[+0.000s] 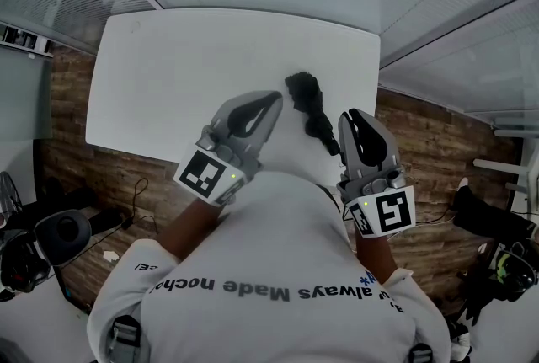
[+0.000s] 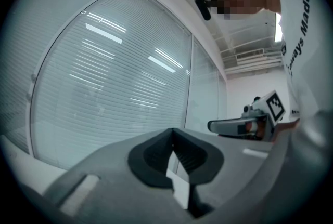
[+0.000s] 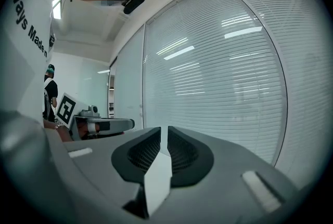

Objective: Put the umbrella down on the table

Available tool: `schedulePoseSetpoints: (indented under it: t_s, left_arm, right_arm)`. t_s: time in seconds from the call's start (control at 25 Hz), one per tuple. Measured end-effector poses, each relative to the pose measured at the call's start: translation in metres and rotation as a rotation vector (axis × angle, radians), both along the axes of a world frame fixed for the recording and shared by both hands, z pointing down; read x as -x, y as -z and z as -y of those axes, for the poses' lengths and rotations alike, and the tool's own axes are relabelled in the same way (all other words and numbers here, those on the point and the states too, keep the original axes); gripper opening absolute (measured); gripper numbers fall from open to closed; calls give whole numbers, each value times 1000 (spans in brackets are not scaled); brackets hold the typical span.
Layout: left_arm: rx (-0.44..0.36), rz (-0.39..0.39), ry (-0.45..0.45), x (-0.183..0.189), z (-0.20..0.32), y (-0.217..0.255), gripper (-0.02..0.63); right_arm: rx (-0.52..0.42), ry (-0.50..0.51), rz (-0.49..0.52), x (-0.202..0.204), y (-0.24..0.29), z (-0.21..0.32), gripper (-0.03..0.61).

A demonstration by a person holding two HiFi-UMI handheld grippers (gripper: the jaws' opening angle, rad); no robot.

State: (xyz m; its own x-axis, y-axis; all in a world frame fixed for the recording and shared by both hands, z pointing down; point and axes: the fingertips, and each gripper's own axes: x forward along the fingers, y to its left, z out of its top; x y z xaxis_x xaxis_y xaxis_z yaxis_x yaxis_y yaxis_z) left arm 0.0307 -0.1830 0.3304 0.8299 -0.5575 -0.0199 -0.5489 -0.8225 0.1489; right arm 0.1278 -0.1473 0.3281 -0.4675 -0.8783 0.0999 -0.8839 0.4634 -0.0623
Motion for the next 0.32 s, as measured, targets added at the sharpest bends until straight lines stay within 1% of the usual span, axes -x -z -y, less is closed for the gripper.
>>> schedulePoseSetpoints:
  t_s: [0.32]
  left_arm:
    - [-2, 6, 1, 2, 1, 0, 3]
  right_arm:
    - [-2, 6, -3, 1, 2, 2, 43]
